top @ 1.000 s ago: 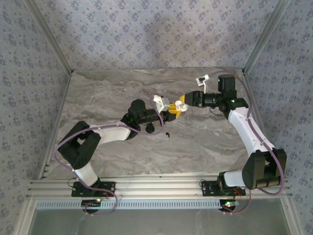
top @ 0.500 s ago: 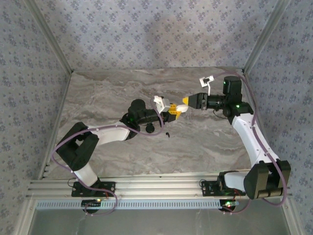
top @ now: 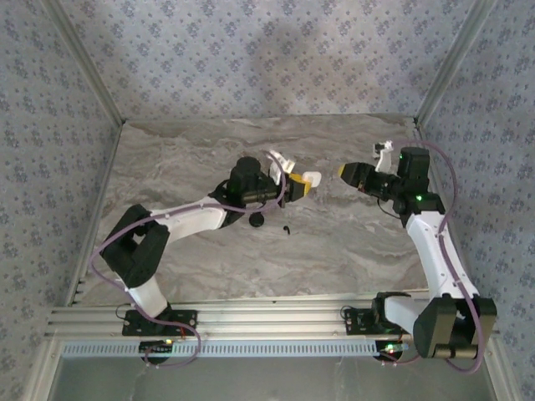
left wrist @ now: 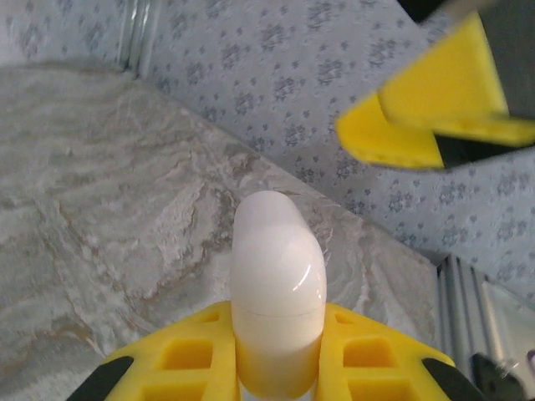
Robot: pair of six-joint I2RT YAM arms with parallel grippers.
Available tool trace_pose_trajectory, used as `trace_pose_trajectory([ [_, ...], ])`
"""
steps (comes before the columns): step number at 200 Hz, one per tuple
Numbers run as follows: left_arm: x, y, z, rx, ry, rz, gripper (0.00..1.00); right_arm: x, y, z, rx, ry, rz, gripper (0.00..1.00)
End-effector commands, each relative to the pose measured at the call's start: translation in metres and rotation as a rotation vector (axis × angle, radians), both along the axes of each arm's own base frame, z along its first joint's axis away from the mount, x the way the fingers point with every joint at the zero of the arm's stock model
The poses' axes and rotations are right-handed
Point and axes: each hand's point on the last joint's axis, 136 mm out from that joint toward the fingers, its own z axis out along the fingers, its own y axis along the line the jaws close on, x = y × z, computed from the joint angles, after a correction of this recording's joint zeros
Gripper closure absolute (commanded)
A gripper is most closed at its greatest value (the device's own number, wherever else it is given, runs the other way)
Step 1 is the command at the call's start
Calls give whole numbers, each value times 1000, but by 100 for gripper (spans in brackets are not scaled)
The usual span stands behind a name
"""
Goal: Insert the wireless bluetooth earbuds into the charging case
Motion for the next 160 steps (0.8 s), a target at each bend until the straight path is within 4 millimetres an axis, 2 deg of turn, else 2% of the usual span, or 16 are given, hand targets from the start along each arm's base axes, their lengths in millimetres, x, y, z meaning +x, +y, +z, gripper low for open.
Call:
trace_pose_trajectory([
  [1,11,-2,-23,59,314,86,91,-2,-28,-34,-39,127,-192,54],
  [32,21,-9,-44,98,526,153,93,-3,-35,-50,47,165,-265,54],
  [55,27,-19,-58,106,653,181,93,-10,-34,-61,39,205,-256,55],
  [94,39,-37,-100,148,859,238,93,-21,-34,-69,10,220,-243,55],
  [160,50,-69,-135,151,979,281,92,-35,-30,-77,30,232,-236,55],
])
